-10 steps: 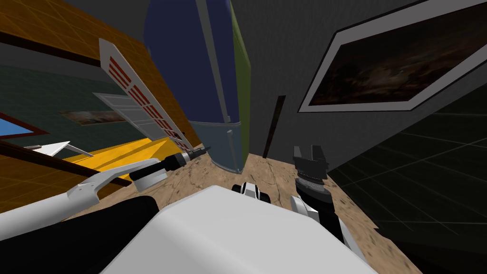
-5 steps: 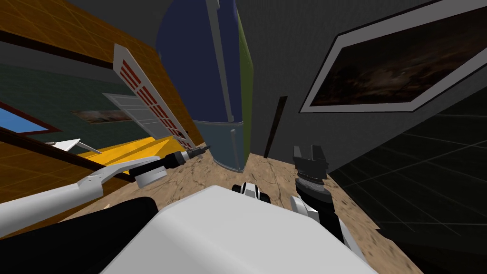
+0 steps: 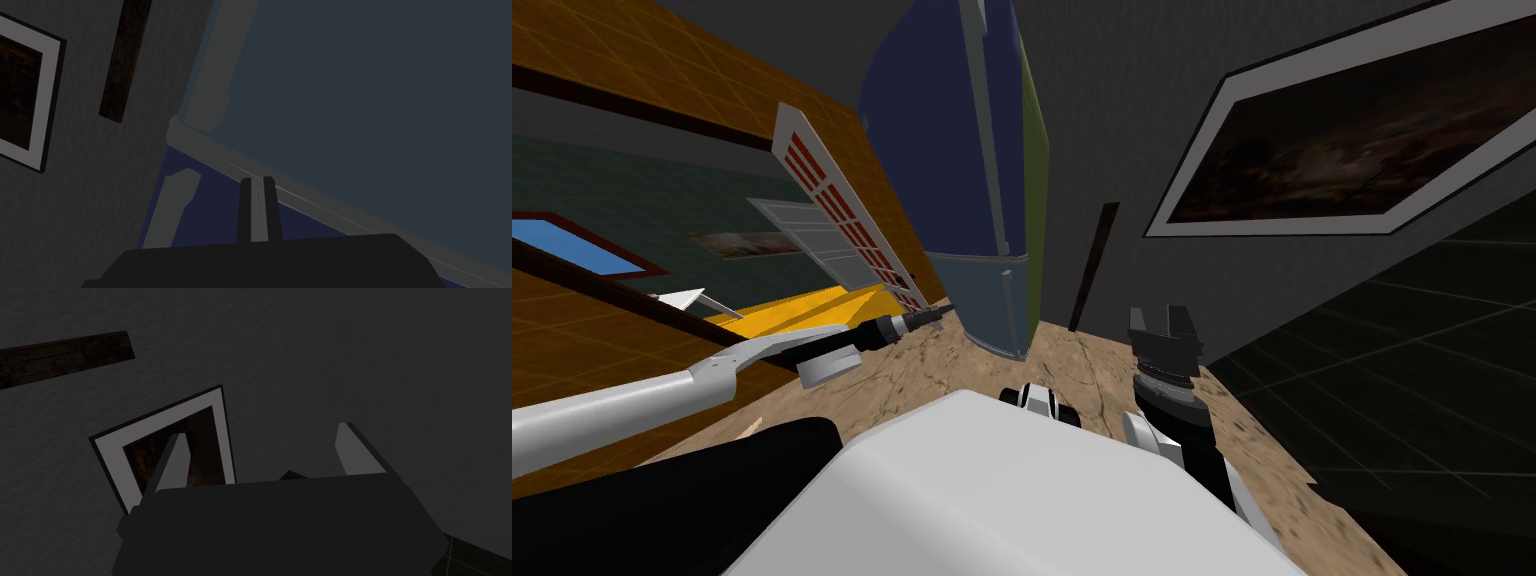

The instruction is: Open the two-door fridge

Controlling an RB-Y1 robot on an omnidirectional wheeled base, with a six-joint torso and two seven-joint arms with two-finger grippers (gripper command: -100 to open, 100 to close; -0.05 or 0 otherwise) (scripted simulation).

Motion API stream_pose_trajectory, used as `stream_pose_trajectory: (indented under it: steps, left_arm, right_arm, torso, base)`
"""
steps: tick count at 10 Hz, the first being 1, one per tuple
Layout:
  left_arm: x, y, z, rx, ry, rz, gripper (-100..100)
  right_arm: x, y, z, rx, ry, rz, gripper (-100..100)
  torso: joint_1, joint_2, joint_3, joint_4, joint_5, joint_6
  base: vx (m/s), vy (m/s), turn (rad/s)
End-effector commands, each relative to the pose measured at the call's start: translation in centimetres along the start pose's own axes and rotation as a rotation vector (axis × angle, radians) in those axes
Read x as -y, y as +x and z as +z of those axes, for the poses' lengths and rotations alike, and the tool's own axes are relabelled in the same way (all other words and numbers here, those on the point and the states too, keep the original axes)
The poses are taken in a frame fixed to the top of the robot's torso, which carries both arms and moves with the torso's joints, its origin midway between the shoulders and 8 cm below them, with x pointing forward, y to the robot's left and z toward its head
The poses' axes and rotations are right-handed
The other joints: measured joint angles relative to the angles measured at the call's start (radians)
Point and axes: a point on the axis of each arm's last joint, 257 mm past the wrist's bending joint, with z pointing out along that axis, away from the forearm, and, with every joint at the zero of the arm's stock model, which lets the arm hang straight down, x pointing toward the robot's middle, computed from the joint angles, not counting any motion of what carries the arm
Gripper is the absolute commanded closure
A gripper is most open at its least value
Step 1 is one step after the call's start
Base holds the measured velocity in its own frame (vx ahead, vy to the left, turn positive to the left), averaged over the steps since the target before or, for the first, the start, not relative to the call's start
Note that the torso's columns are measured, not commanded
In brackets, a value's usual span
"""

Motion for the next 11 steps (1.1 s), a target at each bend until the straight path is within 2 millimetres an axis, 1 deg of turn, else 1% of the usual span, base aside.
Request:
stream_pose_trajectory:
  steps: [1, 3, 4, 5, 7, 8, 9, 11]
  left_arm:
    - [-1.2, -0.9, 0.2, -0.003, 0.01, 0.003, 100]
    - [0.0, -1.3, 0.3, 0.008, 0.059, 0.006, 100]
    - [-1.4, -1.5, 0.2, -0.001, 0.04, 0.02, 100]
    - [-1.5, -2.2, 0.6, 0.008, 0.053, 0.014, 100]
    - [-0.1, -2.7, 0.7, 0.024, 0.108, 0.015, 100]
    - [-1.5, -2.9, 0.8, 0.017, 0.088, 0.032, 100]
    - [-1.5, -3.6, 1.1, 0.029, 0.102, 0.028, 100]
    - [-0.1, -4.2, 1.2, 0.048, 0.158, 0.028, 100]
  right_arm:
    - [0.0, 0.0, 0.0, 0.0, 0.0, 0.0, 0]
    - [0.0, 0.0, 0.0, 0.0, 0.0, 0.0, 0]
    - [0.0, 0.0, 0.0, 0.0, 0.0, 0.0, 0]
    - [0.0, 0.0, 0.0, 0.0, 0.0, 0.0, 0]
    - [0.0, 0.0, 0.0, 0.0, 0.0, 0.0, 0]
    - [0.0, 0.0, 0.0, 0.0, 0.0, 0.0, 0]
    - [0.0, 0.0, 0.0, 0.0, 0.0, 0.0, 0]
    - [0.0, 0.0, 0.0, 0.0, 0.0, 0.0, 0]
  torso:
    - [0.003, 0.006, 0.003, 0.002, 0.001, -0.001]
    - [0.001, 0.003, 0.002, 0.001, 0.001, 0.0]
    - [-0.001, 0.0, 0.0, 0.0, 0.0, 0.0]
    - [0.002, 0.003, 0.002, 0.001, 0.0, -0.001]
    - [0.001, 0.003, 0.002, 0.001, 0.0, 0.0]
    - [0.0, 0.001, 0.001, 0.0, 0.0, 0.0]
    - [0.003, 0.005, 0.003, 0.001, 0.001, -0.001]
    - [0.001, 0.002, 0.002, 0.001, 0.0, 0.0]
  base:
    - [-0.113, 0.054, 0.064]
    - [-0.026, 0.014, -0.01]
    - [-0.073, 0.034, 0.119]
    - [-0.105, 0.04, 0.068]
    - [-0.037, 0.015, -0.008]
    - [-0.098, 0.048, 0.138]
    - [-0.118, 0.057, 0.062]
    - [-0.031, 0.018, -0.015]
